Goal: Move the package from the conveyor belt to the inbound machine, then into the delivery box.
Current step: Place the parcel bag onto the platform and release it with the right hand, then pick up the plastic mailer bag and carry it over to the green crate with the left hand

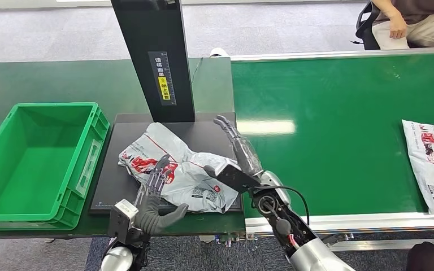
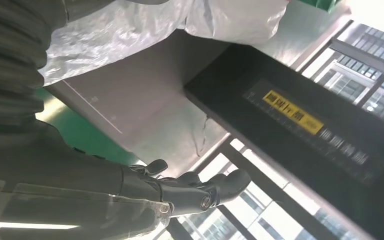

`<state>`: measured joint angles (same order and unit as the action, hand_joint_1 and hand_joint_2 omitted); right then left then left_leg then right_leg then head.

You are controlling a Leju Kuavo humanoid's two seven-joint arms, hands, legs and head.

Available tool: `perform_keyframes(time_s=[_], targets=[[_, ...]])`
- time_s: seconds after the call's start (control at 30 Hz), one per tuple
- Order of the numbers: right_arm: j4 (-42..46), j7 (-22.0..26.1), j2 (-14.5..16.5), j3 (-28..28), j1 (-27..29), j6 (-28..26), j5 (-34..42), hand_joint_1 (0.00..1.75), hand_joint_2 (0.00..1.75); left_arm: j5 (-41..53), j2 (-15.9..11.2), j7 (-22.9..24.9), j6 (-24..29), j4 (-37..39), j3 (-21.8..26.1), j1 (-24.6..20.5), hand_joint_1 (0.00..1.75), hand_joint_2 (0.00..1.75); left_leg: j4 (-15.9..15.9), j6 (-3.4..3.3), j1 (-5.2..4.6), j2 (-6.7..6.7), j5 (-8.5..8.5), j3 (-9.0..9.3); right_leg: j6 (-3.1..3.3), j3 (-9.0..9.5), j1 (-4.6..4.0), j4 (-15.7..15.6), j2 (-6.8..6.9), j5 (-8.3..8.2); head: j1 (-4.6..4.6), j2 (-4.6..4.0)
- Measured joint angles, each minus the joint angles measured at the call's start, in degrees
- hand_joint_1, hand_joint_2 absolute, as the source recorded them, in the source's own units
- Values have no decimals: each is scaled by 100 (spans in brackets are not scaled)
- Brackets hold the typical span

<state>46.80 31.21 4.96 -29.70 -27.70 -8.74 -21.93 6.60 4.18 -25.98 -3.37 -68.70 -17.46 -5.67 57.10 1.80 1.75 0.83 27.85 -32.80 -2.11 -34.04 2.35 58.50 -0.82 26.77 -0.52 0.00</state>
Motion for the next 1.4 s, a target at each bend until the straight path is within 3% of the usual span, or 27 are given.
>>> perform_keyframes(time_s=[0.33, 0.77, 1.17, 1.4], targets=[[226, 210, -64, 686, 490, 482, 868, 0, 175, 1331, -33, 365, 648, 27, -44, 17, 0, 175, 0, 0, 0, 0, 2, -2, 0, -2, 0, 0, 0, 1, 1, 0], [847, 240, -83, 955, 1030, 595, 927, 0, 175, 2487, 42, 851, 1865, 233, -5, -113, 0, 175, 0, 0, 0, 1, 2, -1, 0, -2, 0, 0, 0, 1, 1, 0], [909, 221, -83, 957, 1105, 670, 918, 0, 175, 2815, 39, 430, 2243, 190, -4, -239, 0, 175, 0, 0, 0, 1, 2, -1, 0, -2, 0, 0, 0, 1, 1, 0], [907, 237, -83, 955, 1108, 709, 916, 0, 175, 4044, -66, 745, 2304, 236, -319, -360, 0, 175, 0, 0, 0, 1, 2, -1, 0, -3, 0, -1, 0, 1, 0, 0]])
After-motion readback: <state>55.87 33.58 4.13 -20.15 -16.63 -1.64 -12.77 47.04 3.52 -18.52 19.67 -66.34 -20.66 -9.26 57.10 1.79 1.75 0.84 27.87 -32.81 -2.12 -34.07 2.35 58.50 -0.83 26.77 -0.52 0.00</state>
